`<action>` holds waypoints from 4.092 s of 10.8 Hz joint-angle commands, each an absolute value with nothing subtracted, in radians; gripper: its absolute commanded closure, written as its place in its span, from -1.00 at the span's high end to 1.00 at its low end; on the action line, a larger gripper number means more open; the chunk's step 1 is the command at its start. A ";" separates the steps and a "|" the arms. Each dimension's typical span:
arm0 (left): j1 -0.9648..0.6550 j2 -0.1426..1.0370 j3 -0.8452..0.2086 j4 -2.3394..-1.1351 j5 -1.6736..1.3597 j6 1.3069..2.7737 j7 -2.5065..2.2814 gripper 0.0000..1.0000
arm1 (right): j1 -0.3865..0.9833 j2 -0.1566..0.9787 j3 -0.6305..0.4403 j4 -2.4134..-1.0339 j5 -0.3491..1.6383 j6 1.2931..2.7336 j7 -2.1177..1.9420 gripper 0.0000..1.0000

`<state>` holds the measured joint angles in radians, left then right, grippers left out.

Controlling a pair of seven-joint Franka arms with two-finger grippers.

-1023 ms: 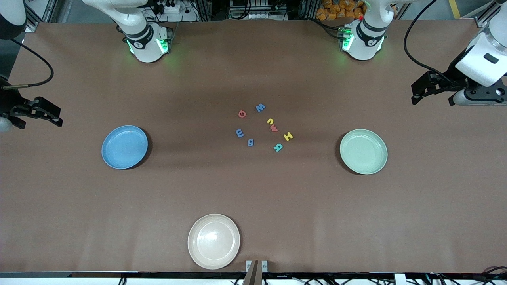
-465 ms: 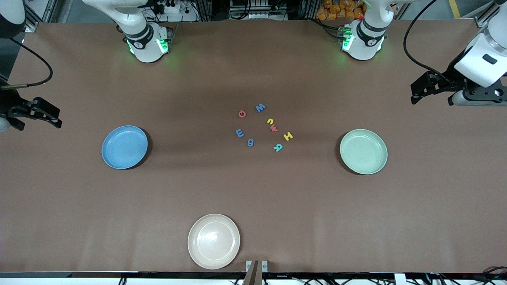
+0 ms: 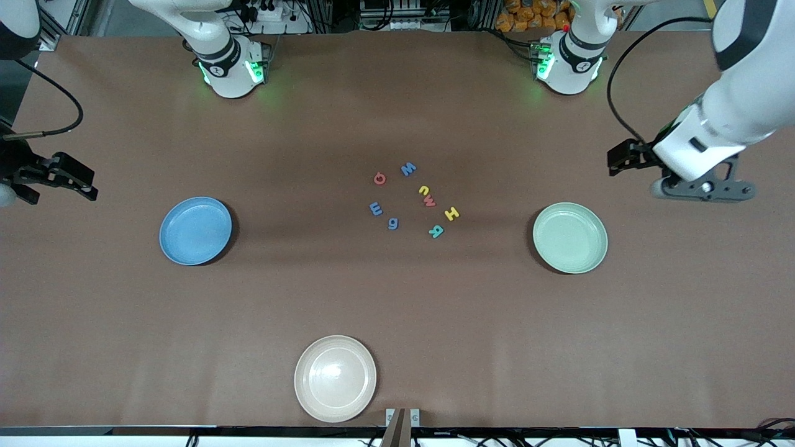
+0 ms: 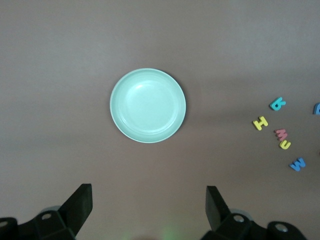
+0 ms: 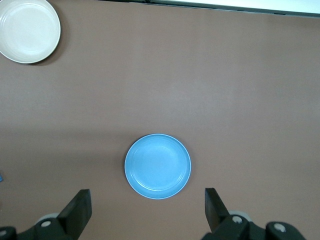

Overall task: Sort upper and lower case letters into plates
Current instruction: 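Move the left gripper from rest toward the letters near the green plate, then lower the left gripper over the yellow H while the right gripper reaches the letters, then grasp the yellow H with the left gripper while the right gripper grasps the blue 3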

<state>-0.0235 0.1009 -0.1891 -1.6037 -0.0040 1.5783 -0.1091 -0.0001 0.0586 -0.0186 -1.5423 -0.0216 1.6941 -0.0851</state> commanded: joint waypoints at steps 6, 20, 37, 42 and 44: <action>-0.242 0.382 -0.202 -1.578 0.011 1.838 -0.524 1.00 | -0.008 0.054 -0.005 -1.558 -0.006 1.677 -0.087 1.00; -0.465 0.644 -0.199 -1.745 0.071 2.246 -1.511 1.00 | -0.078 0.201 -0.012 -1.670 -0.008 1.713 -0.277 1.00; -0.492 0.620 -0.199 -1.868 0.097 2.341 -1.562 0.82 | 0.104 0.313 0.150 -1.879 0.137 2.087 0.148 1.00; -0.497 0.632 -0.199 -1.868 0.097 2.341 -1.562 0.67 | 0.205 0.409 0.273 -1.798 0.097 2.164 0.179 0.96; -0.495 0.632 -0.199 -1.867 0.097 2.341 -1.562 0.44 | 0.282 0.437 0.304 -1.795 -0.019 2.222 0.183 0.88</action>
